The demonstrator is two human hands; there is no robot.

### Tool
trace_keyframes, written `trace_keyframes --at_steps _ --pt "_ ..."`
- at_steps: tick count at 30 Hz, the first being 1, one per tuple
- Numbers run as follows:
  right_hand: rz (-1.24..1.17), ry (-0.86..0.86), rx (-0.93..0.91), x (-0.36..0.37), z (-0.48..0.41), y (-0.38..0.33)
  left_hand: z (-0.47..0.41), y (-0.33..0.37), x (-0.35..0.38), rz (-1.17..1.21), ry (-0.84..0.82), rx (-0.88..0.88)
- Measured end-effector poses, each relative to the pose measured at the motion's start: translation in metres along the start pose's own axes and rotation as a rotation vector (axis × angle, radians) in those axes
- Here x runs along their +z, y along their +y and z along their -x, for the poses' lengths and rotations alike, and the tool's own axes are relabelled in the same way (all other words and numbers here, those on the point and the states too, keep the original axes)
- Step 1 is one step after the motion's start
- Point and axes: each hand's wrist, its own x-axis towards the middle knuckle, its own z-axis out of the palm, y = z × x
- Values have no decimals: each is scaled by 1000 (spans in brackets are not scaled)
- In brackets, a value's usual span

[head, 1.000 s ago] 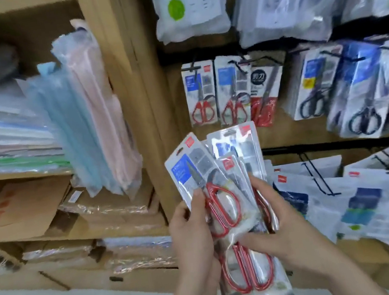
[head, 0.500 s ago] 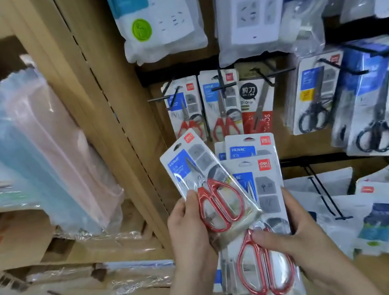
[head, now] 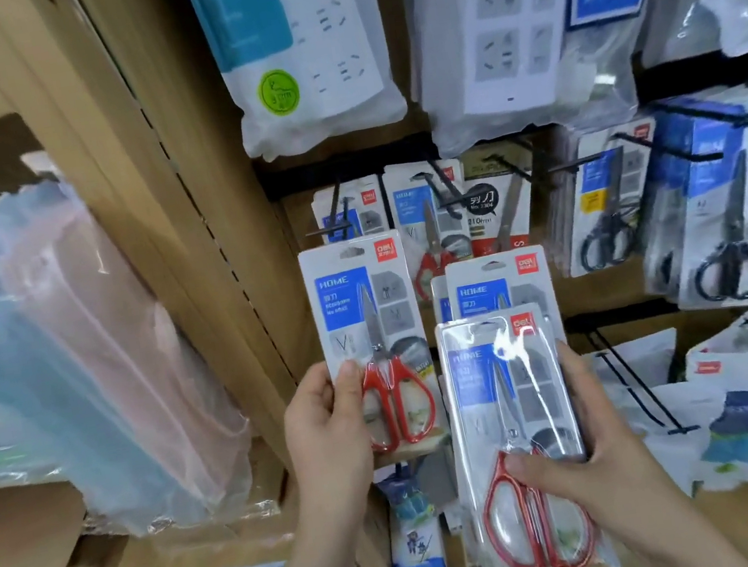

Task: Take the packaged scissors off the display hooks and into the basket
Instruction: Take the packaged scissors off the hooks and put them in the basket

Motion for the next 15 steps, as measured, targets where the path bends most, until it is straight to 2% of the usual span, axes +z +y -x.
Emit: trace_keyframes --at_steps 10,15 --pt "-22 33 3 21 -9 -1 -30 -5 -5 -71 1 66" --pt "-34 42 2 25 -13 1 -30 -1 -10 -118 -132 146"
